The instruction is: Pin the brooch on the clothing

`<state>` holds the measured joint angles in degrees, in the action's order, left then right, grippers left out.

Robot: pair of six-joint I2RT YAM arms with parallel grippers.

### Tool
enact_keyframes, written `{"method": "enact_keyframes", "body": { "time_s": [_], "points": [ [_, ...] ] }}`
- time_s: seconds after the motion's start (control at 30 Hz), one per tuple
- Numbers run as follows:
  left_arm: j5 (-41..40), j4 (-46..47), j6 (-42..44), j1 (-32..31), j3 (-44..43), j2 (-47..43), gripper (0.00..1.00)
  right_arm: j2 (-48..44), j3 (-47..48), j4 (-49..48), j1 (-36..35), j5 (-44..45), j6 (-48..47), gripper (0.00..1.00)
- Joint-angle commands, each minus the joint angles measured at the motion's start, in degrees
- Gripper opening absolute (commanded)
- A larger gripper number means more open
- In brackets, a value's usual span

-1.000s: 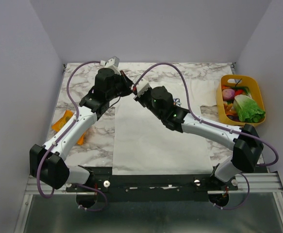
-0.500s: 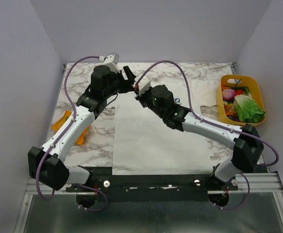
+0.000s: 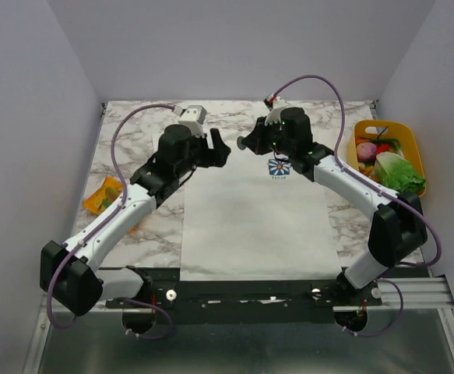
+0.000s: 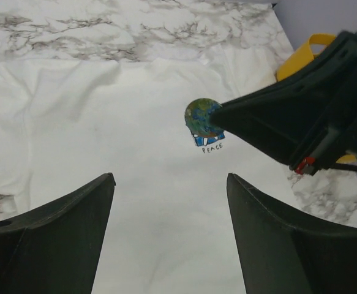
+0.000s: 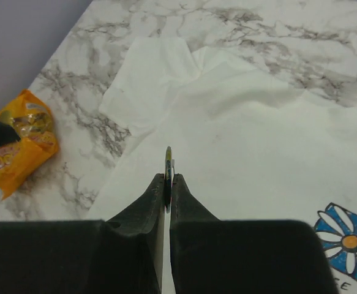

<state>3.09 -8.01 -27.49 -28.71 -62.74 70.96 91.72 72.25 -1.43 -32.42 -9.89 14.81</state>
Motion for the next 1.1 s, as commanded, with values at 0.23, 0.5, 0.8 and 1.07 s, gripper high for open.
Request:
{"method": "enact_keyframes", "body": {
  "time_s": [0.23,0.5,0.8,1.07],
  "points": [
    [-23.0,-5.8,20.4,-17.0,-10.7,12.5,0.7,4.5,7.6,11.0,2.8,-13.6,13.0,0.0],
    [-29.4,-9.0,22.5,-19.5,-16.0,19.3,0.64,4.5,8.0,12.1,3.8,-13.2,13.4,0.0],
    [-32.6,-8.5,22.2,-19.8,-17.3,22.5,0.53,3.6,7.6,12.2,3.9,-14.7,14.1,0.01],
    [-32.0,-4.5,23.1,-19.8,-16.2,23.0,0.35,3.4,7.6,12.2,4.0,-17.6,15.0,0.01]
  ]
}}
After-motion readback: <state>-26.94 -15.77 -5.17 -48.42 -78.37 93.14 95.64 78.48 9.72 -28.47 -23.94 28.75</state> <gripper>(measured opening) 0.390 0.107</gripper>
